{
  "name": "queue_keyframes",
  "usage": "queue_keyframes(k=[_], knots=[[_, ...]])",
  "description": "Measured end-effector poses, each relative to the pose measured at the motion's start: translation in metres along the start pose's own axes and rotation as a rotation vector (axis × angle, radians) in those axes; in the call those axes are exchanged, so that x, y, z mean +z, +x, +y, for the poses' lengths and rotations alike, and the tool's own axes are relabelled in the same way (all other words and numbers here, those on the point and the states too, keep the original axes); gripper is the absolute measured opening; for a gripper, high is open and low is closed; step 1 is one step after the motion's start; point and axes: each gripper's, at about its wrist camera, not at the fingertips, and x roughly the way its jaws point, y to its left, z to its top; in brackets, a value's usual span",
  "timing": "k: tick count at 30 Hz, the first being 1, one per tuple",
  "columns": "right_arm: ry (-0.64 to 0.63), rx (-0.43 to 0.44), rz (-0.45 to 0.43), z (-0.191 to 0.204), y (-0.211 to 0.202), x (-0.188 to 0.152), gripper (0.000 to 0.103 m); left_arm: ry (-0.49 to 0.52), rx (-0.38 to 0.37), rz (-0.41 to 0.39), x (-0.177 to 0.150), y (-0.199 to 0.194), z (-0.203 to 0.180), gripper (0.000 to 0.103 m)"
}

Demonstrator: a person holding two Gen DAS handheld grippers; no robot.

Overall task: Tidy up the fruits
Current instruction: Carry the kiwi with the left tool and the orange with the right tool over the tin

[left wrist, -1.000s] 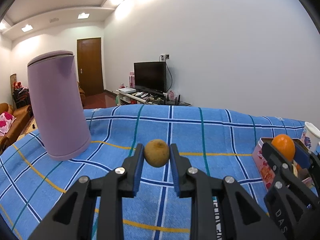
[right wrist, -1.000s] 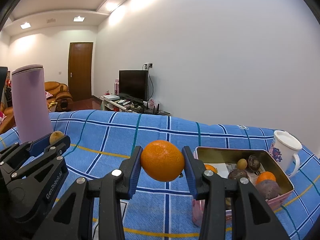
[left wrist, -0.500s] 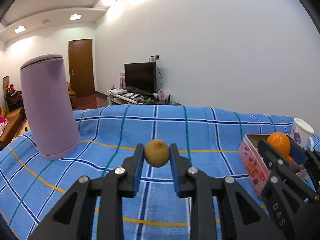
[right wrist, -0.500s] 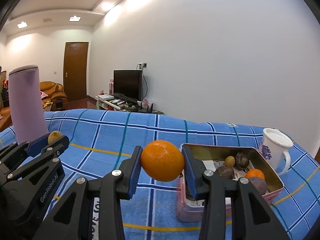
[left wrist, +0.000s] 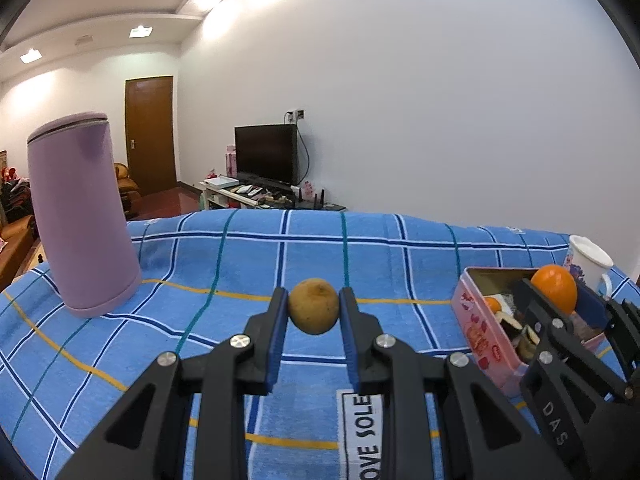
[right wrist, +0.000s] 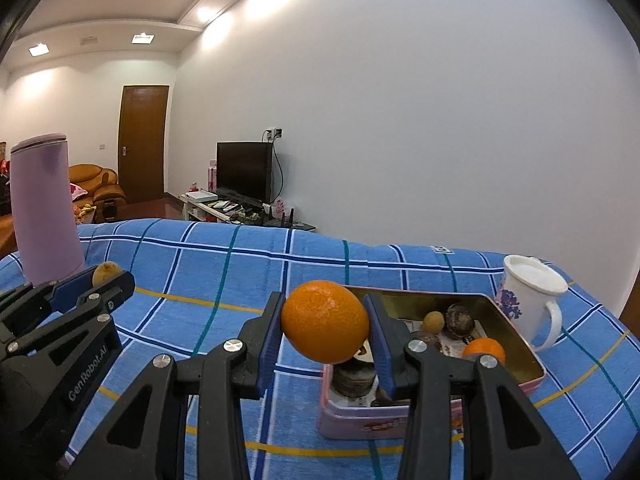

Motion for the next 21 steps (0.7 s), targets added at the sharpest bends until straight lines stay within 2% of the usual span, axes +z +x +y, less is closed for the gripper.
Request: queue_keyframes(k=[11,21], knots=[[-0.002,-0.041,-0.005,-0.018,-0.003,-0.001,0.042,0.020,-0.047,-0.013,0.003,-0.008,-0.023,0.027],[0.014,-0.068,-0.006,-0.046,-0.005,-0.003,0.042,0.074,-0.082,-0.026,0.006,-0.012,-0.058,0.027]])
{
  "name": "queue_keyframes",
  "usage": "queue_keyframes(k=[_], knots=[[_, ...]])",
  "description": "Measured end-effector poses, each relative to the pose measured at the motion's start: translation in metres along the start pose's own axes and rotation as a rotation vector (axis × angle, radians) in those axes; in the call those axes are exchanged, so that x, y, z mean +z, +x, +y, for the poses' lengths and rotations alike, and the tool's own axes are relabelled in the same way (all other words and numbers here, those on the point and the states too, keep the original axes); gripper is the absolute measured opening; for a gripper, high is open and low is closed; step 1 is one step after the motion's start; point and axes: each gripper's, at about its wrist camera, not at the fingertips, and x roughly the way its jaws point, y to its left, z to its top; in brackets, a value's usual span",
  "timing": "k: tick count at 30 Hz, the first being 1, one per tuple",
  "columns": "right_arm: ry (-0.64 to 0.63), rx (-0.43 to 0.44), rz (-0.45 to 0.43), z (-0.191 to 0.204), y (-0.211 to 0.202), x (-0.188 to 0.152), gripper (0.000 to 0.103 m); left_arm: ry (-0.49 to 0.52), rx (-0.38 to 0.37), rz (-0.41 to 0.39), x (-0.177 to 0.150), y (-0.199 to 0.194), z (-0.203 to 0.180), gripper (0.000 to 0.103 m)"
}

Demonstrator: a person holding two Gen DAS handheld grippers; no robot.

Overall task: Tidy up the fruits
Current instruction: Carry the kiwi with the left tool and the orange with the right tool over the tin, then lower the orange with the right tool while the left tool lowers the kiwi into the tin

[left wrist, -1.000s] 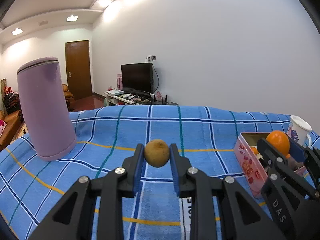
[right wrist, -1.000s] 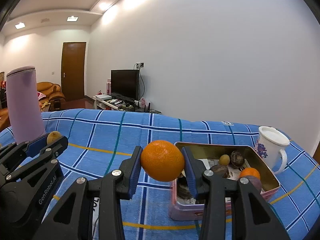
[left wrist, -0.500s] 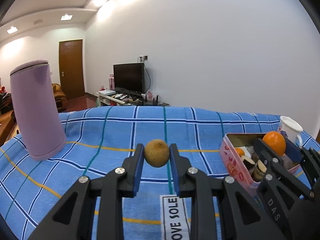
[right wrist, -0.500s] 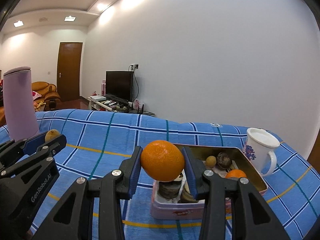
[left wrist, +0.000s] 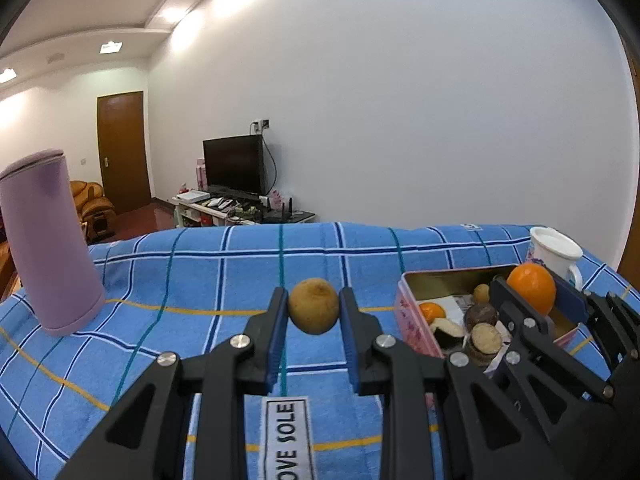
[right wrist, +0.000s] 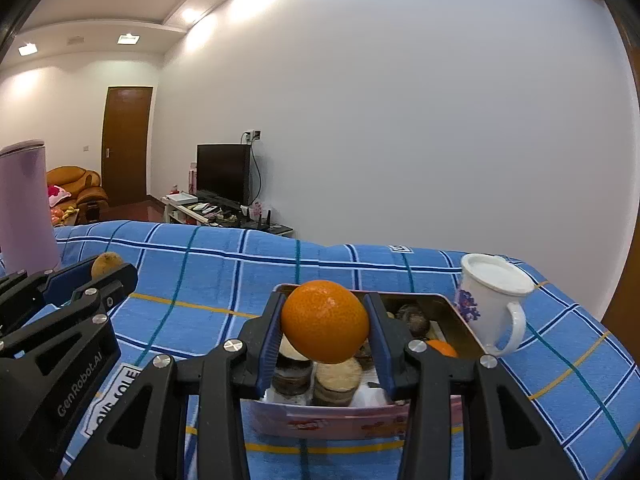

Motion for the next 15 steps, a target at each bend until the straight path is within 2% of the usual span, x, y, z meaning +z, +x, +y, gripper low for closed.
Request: queue_keyframes(k=[15], knots=[[0.036,-0.056,0.020,-0.043,0.012,0.000,0.042,0.047,-0.061,0.009,0.009,0.014,-0.044,0.027]])
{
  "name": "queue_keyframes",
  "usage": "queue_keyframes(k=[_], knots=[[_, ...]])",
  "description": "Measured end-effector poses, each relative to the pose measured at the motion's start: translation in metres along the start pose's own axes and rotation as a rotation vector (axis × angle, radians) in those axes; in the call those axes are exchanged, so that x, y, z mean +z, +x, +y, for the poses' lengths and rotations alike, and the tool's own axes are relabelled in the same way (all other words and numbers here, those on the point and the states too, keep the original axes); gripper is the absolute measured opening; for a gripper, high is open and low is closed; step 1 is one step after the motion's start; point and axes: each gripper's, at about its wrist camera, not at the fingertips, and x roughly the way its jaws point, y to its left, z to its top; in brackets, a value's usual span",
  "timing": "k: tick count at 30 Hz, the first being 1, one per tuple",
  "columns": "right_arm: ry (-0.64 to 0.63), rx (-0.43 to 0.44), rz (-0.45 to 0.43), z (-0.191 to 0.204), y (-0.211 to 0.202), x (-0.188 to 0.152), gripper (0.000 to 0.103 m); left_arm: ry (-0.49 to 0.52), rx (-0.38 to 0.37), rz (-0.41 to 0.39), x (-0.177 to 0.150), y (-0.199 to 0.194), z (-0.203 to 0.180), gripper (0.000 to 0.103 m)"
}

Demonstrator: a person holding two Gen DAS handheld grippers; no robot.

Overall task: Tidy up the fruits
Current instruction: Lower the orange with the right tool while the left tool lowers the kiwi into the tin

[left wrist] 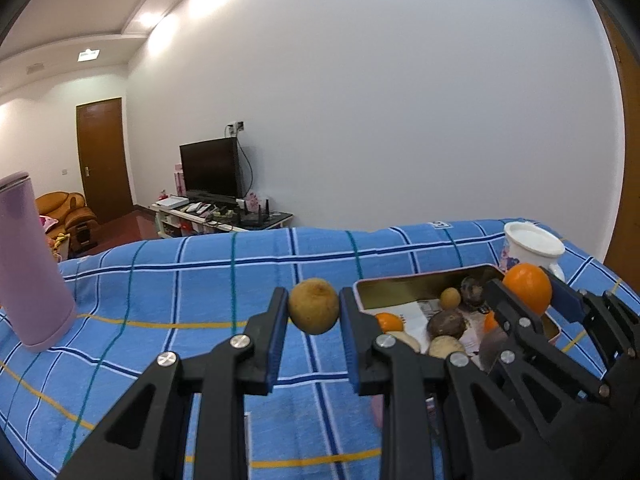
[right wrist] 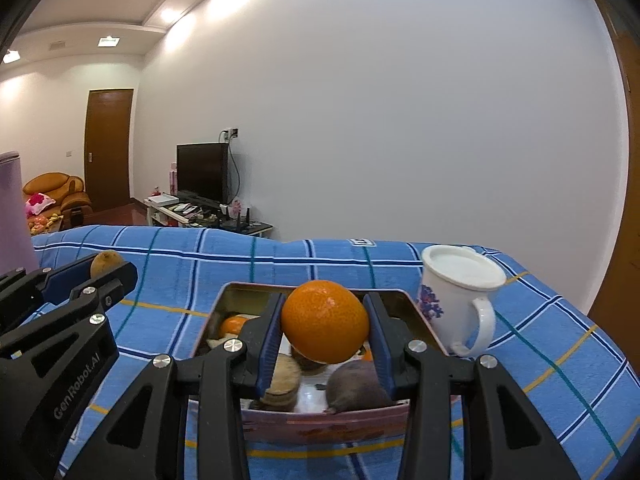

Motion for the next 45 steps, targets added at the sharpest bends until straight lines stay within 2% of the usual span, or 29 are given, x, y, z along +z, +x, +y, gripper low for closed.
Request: queue_keyframes(k=[24,34,45], knots=[[0.098,-0.098,0.035,-0.067,0.031,0.006,0.042,0.049,-0.066,0.024,0.010,0.033,-0.052,0.027],[0.069,-0.114,0.059,-0.063,0.048,0.006,0.042,0.054,-0.067,0.068,0.007,0.051,-0.065,0.027],[0.094,-0.077,0.122,-0.066,0.070,0.004,0.042,0.045,-0.062,0.108,0.004,0.065,-0.066,0.027]])
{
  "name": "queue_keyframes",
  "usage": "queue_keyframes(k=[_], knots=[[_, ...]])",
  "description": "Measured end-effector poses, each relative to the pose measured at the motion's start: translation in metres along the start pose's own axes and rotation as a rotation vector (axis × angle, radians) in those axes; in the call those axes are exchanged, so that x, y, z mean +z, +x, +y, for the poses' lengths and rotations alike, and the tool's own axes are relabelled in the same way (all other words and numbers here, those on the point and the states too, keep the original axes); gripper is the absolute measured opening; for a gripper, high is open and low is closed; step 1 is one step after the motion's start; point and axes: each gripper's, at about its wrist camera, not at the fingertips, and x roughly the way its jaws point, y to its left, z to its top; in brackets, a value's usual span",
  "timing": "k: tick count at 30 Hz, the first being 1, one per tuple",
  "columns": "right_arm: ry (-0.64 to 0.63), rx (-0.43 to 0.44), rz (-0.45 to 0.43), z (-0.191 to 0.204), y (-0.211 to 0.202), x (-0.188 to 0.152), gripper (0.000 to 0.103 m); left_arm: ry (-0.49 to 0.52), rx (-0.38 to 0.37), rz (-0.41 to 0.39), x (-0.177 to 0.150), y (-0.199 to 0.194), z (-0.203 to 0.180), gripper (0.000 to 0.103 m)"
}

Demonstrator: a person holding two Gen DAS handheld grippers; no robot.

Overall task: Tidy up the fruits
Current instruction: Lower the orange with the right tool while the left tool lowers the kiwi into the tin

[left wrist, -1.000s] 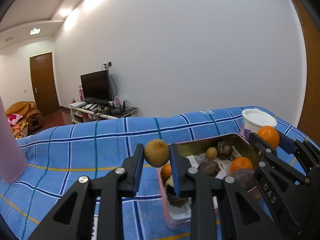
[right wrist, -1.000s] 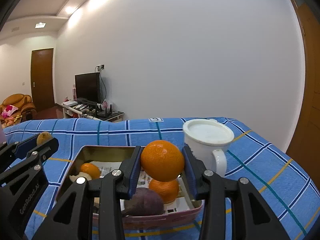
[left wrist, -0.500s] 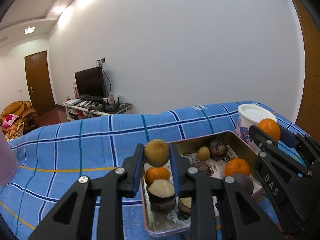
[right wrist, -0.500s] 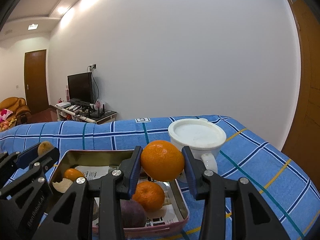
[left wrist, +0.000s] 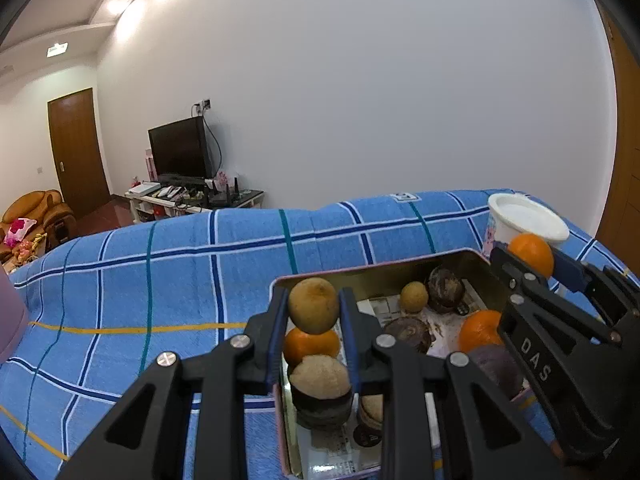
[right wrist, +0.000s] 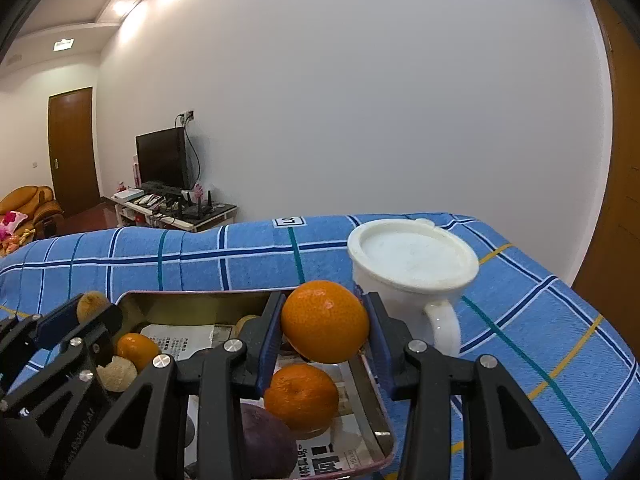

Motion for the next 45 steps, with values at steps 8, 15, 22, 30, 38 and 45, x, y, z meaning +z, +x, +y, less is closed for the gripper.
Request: queue_keyframes(k=[8,15,22,30,38,45], knots=[[-0.042,0.031,0.044,0.011,0.011,0.000,0.042,-0.002,-0.003,0.019,0.001,0.006,-0.001,0.027],[-0.067,0.045,0.067,0.017,0.017,-0.001,0.042,-0.007,0.000,0.035,0.002,0.010,0.000,0.027],[-0.075,0.056,0.090,0.019,0.021,-0.001,0.042,-0.005,0.004,0.051,0.003,0.016,-0.002,0.027],[-0.098,0.106,0.151,0.023,0.034,-0.002,0.042,-0.024,0.007,0.078,0.002,0.023,0.003,0.027],[-0.104,0.147,0.199,0.025,0.045,-0.005,0.042,-0.035,0.001,0.119,0.001,0.032,0.004,0.027],[-0.116,0.171,0.202,0.028,0.046,-0.006,0.043,-0.051,-0.009,0.144,0.000,0.037,0.007,0.027]])
